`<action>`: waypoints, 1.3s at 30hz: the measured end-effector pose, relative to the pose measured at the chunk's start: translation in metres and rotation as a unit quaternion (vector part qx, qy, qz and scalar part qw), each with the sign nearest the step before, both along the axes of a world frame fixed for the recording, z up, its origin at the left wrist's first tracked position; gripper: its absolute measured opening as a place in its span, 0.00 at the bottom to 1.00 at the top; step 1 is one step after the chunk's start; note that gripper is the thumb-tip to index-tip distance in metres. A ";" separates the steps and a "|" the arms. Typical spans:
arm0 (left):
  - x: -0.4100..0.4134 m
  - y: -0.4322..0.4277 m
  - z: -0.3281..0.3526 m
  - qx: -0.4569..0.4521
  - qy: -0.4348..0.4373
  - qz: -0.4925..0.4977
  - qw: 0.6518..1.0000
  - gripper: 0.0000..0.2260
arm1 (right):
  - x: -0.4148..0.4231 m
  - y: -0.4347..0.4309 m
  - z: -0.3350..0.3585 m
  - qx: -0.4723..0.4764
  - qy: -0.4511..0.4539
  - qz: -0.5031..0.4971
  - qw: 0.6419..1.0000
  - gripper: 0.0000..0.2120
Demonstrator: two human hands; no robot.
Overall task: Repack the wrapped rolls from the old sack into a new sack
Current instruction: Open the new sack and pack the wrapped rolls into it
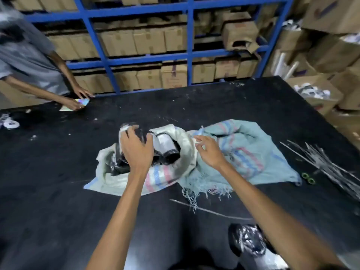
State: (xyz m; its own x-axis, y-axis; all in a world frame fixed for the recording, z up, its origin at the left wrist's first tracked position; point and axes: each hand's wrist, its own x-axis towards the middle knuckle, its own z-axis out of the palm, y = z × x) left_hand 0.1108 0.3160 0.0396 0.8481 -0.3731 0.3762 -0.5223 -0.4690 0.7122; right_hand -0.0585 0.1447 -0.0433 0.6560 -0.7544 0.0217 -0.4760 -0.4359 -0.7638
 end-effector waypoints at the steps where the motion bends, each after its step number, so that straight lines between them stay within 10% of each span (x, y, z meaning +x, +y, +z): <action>1: -0.020 -0.006 -0.002 -0.011 -0.007 -0.047 0.999 0.17 | -0.022 -0.003 0.001 -0.017 0.011 -0.005 1.000 0.19; 5: -0.137 -0.031 -0.042 0.094 0.081 -0.303 0.945 0.21 | -0.141 -0.008 -0.003 -0.049 0.114 -0.052 0.991 0.23; 9: -0.241 -0.038 -0.103 0.365 0.125 -0.470 0.794 0.44 | -0.248 0.010 -0.012 -0.022 0.273 -0.043 0.961 0.35; 12: -0.299 -0.028 -0.144 0.509 0.088 -0.494 0.699 0.54 | -0.297 0.032 -0.035 0.068 0.393 0.006 0.917 0.49; 16: -0.344 -0.010 -0.181 0.565 0.018 -0.487 0.666 0.59 | -0.331 0.063 -0.083 0.088 0.478 0.035 0.873 0.61; 27: -0.303 -0.022 -0.157 0.460 0.113 -0.400 0.785 0.49 | -0.327 0.048 -0.091 0.100 0.243 -0.037 0.964 0.49; 39: -0.073 -0.016 0.010 0.358 -0.005 -0.133 0.924 0.50 | -0.063 -0.009 0.036 0.120 0.016 0.096 0.988 0.46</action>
